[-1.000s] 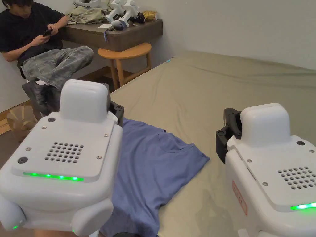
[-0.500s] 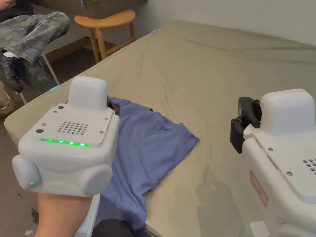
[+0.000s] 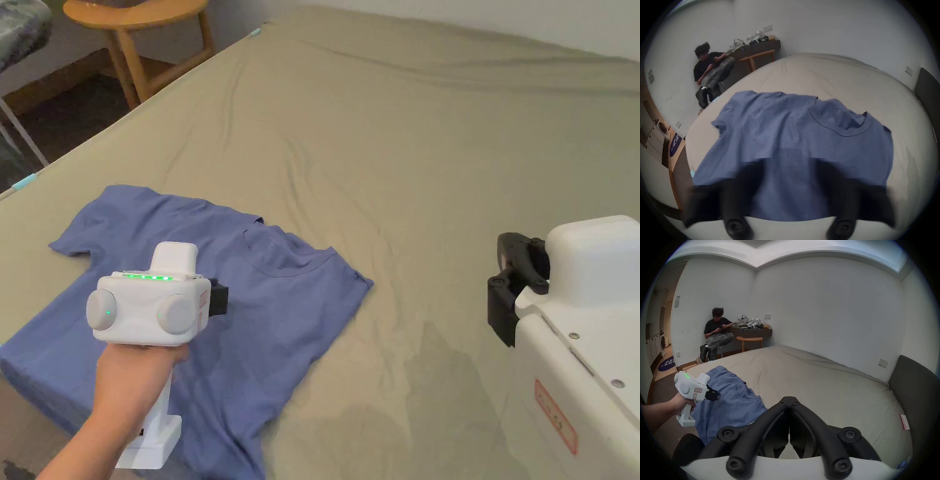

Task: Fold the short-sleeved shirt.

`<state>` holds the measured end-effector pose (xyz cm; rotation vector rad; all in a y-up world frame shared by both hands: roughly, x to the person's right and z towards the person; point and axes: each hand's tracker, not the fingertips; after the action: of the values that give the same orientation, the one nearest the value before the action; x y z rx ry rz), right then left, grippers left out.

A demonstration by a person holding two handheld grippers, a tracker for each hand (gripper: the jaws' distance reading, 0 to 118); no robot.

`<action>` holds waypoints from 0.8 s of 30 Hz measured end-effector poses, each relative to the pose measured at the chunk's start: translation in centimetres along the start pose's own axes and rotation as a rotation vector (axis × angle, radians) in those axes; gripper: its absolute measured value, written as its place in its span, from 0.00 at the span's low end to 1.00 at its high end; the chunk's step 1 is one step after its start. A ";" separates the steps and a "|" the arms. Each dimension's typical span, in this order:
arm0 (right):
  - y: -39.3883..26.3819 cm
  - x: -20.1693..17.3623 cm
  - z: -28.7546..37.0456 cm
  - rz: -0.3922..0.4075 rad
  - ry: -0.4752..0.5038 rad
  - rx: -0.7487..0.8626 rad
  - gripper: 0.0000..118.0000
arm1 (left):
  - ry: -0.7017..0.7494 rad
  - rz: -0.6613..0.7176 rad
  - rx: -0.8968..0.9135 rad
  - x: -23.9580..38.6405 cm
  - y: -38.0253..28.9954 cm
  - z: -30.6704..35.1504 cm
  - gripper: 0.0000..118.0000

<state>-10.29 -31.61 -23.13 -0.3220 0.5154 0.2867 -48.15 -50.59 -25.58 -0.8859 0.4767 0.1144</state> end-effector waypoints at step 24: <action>-2.6 3.1 0.0 -0.020 -0.041 -0.034 0.01 | -0.194 0.159 -0.012 0.4 0.5 -2.9 0.00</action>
<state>-6.85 -33.36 -24.12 -0.3536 0.4666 0.2820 -49.00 -52.51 -27.69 -0.8388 0.3645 0.3462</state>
